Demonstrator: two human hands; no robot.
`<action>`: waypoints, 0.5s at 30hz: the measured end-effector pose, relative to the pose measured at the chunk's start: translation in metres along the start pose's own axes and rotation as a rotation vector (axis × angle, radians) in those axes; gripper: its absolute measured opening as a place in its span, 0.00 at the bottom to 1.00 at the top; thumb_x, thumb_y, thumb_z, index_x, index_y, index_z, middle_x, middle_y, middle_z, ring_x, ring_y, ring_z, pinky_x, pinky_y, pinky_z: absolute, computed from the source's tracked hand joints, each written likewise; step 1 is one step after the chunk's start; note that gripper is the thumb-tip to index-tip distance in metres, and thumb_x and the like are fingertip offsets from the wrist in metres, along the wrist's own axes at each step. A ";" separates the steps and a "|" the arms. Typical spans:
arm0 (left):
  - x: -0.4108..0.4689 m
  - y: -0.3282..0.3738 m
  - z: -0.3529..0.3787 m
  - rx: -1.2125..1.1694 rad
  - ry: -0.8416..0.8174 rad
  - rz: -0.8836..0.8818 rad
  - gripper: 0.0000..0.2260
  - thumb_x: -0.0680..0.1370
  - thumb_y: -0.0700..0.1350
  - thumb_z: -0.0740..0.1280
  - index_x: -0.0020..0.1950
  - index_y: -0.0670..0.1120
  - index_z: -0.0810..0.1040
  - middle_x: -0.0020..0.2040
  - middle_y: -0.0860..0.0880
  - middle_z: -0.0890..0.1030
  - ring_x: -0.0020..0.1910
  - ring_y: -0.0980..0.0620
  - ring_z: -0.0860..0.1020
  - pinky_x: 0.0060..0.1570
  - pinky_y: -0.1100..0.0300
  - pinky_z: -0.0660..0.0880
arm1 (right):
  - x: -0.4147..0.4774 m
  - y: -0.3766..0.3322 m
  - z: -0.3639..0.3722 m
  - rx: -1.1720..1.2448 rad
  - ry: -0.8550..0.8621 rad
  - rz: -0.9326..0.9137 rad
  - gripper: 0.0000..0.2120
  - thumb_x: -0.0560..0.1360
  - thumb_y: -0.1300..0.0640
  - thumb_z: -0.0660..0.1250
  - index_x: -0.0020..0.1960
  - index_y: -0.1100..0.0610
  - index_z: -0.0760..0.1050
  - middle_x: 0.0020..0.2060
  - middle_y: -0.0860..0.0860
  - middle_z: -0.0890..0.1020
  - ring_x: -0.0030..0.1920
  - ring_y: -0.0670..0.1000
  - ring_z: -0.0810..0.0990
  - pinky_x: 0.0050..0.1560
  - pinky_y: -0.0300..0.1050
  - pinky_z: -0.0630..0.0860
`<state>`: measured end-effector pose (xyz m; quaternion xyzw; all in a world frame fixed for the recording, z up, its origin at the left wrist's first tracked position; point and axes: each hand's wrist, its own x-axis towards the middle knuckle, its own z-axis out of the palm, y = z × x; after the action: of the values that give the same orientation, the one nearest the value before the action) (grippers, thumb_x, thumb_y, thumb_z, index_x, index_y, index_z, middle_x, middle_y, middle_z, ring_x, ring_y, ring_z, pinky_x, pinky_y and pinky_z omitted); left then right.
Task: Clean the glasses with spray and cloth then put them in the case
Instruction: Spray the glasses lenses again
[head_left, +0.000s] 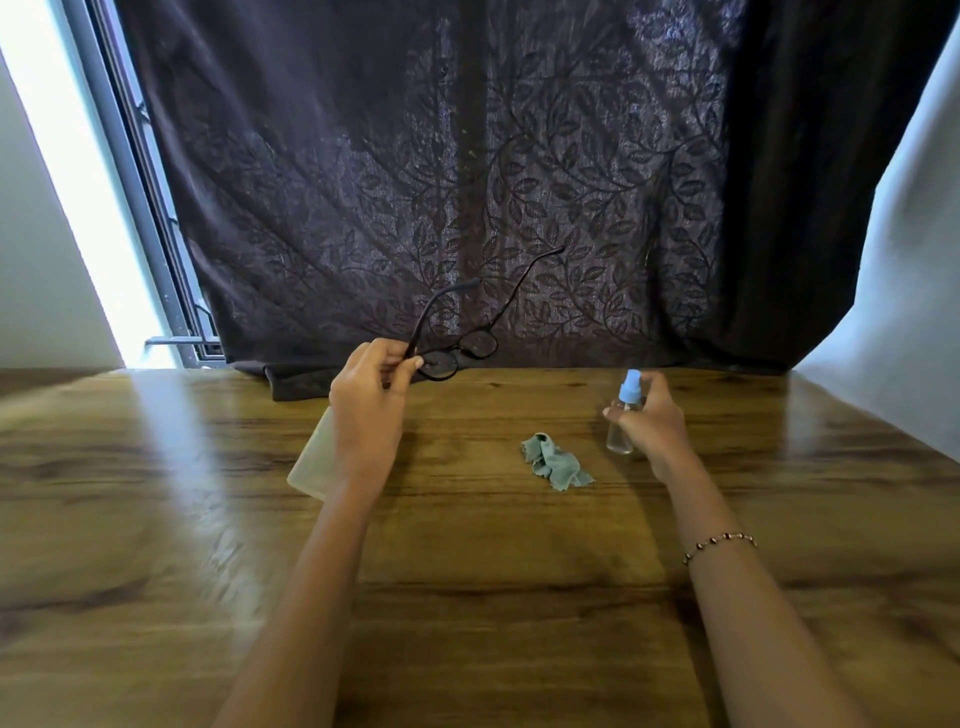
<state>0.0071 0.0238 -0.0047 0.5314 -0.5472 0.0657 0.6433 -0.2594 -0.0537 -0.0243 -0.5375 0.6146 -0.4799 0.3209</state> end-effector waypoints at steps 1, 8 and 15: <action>0.000 0.000 0.000 -0.001 -0.002 0.002 0.06 0.75 0.40 0.71 0.51 0.42 0.80 0.45 0.51 0.79 0.43 0.58 0.78 0.47 0.69 0.76 | -0.001 0.000 -0.001 -0.012 -0.012 -0.002 0.26 0.74 0.66 0.69 0.68 0.54 0.65 0.59 0.55 0.75 0.43 0.47 0.75 0.32 0.37 0.70; 0.000 0.000 0.000 -0.006 -0.008 0.014 0.06 0.75 0.39 0.71 0.51 0.41 0.80 0.45 0.51 0.79 0.42 0.60 0.78 0.46 0.74 0.74 | -0.012 -0.034 -0.017 -0.255 0.223 -0.278 0.30 0.66 0.50 0.78 0.64 0.55 0.71 0.57 0.53 0.76 0.57 0.52 0.75 0.58 0.52 0.75; 0.001 -0.001 0.001 -0.001 -0.007 0.025 0.05 0.75 0.39 0.71 0.49 0.41 0.80 0.45 0.50 0.79 0.41 0.63 0.77 0.45 0.76 0.72 | -0.029 -0.039 0.019 -0.622 -0.293 -0.250 0.26 0.68 0.36 0.70 0.43 0.61 0.82 0.32 0.50 0.81 0.28 0.48 0.73 0.33 0.36 0.70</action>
<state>0.0074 0.0219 -0.0054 0.5246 -0.5560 0.0718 0.6407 -0.2219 -0.0289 0.0017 -0.7435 0.6082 -0.2233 0.1656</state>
